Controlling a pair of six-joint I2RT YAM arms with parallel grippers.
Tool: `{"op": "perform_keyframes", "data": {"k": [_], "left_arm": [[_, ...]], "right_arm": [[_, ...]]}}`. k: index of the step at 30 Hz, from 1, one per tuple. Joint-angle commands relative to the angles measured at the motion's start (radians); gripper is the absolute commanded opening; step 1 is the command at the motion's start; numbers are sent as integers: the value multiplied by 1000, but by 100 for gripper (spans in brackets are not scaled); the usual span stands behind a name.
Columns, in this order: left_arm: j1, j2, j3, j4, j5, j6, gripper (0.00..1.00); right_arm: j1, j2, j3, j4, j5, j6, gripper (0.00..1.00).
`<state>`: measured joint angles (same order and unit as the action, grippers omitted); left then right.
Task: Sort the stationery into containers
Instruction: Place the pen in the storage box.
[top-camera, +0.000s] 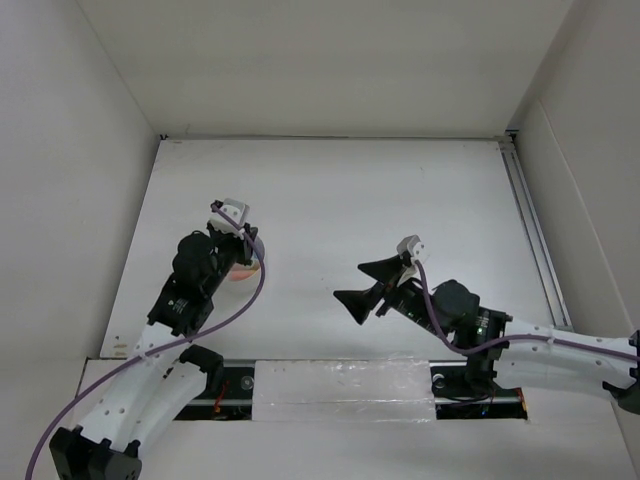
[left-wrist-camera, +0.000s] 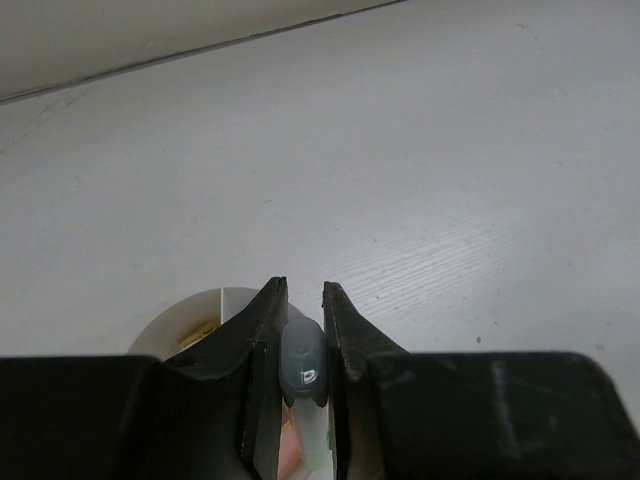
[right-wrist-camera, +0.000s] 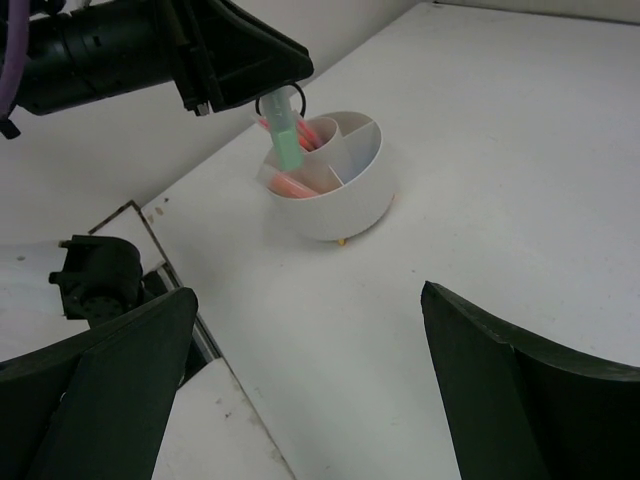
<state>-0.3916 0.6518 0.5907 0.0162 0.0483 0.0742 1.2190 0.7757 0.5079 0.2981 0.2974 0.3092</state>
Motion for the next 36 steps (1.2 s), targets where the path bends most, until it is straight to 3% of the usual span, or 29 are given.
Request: {"op": "perform_keyframes", "data": {"k": [1,13,36], "left_arm": [[-3,6,-11,105,-28,18,0],[-3,63,-46,157,-114,36,0],[-3,92,-75,139,-103,-5,0]], "right_arm": [[7,-27,-12,49,-15,-7,100],[7,-46,-12,49,-43,-16,100],[7,-125,-40,49,-70,-35,100]]}}
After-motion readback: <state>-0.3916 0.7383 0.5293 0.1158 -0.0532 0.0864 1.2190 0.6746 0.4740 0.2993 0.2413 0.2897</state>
